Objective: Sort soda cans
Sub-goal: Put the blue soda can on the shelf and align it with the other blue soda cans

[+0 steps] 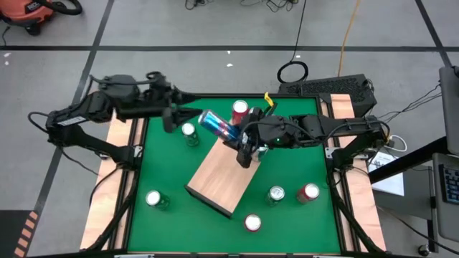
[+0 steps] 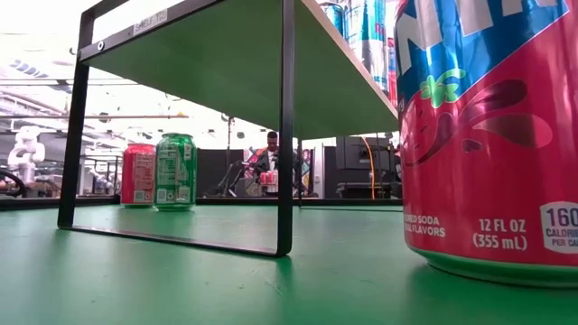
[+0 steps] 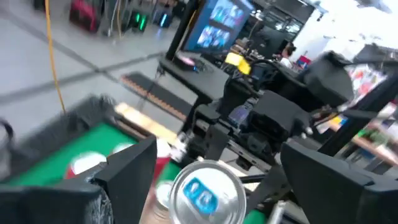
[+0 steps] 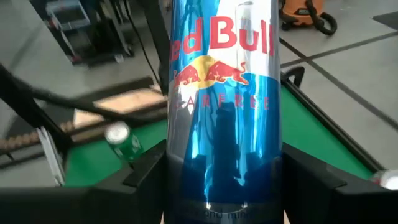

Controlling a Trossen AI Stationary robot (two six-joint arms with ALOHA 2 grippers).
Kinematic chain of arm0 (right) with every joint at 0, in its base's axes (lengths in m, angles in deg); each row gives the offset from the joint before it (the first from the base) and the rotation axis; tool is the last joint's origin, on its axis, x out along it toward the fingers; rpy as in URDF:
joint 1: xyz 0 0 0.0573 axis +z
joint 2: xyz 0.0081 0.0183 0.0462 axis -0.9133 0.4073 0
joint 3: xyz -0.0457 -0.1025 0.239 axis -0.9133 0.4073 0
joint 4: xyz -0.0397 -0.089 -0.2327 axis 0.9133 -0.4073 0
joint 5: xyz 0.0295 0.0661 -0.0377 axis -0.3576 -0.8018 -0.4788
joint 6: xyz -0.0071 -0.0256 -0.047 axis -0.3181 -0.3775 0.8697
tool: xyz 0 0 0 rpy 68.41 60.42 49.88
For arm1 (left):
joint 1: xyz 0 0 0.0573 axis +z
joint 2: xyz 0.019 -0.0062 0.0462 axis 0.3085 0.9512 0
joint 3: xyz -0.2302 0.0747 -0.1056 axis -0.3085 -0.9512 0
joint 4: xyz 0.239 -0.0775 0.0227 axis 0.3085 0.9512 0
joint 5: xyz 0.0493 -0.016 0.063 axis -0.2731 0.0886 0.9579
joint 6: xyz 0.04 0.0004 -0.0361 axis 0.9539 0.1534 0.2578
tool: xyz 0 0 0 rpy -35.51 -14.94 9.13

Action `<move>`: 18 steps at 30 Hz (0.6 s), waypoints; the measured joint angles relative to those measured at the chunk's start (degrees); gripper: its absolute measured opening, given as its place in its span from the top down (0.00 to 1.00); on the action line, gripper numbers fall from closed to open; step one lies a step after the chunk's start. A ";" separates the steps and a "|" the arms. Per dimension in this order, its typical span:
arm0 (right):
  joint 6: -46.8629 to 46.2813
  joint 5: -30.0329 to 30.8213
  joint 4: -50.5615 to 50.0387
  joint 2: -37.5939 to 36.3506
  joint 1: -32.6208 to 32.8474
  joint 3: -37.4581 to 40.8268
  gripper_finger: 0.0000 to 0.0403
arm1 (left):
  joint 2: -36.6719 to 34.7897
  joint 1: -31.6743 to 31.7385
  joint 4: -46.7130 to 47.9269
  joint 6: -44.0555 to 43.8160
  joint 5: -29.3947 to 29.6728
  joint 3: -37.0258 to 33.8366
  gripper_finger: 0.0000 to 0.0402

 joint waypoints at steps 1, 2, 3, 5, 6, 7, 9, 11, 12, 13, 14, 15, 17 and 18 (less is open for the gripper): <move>-0.62 -0.24 0.97 0.00 0.00 0.00 0.43 | -0.65 0.01 -0.29 2.93 0.04 0.00 0.15; -1.02 -0.35 1.78 0.00 -0.03 0.00 0.43 | -1.25 0.00 -0.71 6.19 0.04 0.02 0.15; -1.33 -0.52 2.76 0.00 -0.07 0.00 0.42 | -2.03 0.01 -0.53 9.18 -0.11 0.02 0.15; -1.88 -1.17 5.41 -0.02 -0.26 0.00 0.42 | -3.37 -0.01 0.16 12.71 -2.19 0.02 0.15; -2.21 -1.29 6.49 -0.02 -0.39 0.00 0.42 | -4.01 -0.03 0.01 12.95 -2.81 0.02 0.15; -2.39 -1.25 7.46 -0.03 -0.44 0.00 0.43 | -4.77 -0.06 0.16 12.80 -3.28 0.02 0.15; -2.36 -1.48 10.03 -0.04 -0.44 0.00 0.43 | -6.30 -0.04 0.15 11.97 -4.46 0.02 0.15; -2.37 -1.47 12.41 -0.04 -0.44 0.00 0.43 | -7.89 -0.02 0.15 10.40 -5.26 0.02 0.15; -2.40 -1.75 13.69 -0.04 -0.46 0.00 0.42 | -8.61 -0.01 0.16 9.64 -6.05 0.02 0.15; -2.37 -2.63 15.21 -0.07 -0.51 0.00 0.42 | -9.24 -0.03 0.15 8.84 -6.79 0.02 0.15; -2.32 -3.61 16.78 -0.07 -0.54 0.00 0.42 | -9.75 -0.03 0.18 8.41 -7.45 0.02 0.15; -2.30 -4.66 18.05 -0.09 -0.70 0.00 0.42 | -10.10 -0.03 0.18 8.25 -8.21 0.02 0.15; -2.28 -7.41 20.72 -0.11 -0.96 0.00 0.42 | -10.38 -0.03 0.20 8.27 -9.60 0.02 0.15; -2.24 -9.13 21.91 -0.11 -1.21 0.00 0.42 | -10.37 -0.03 0.18 8.27 -10.51 0.02 0.15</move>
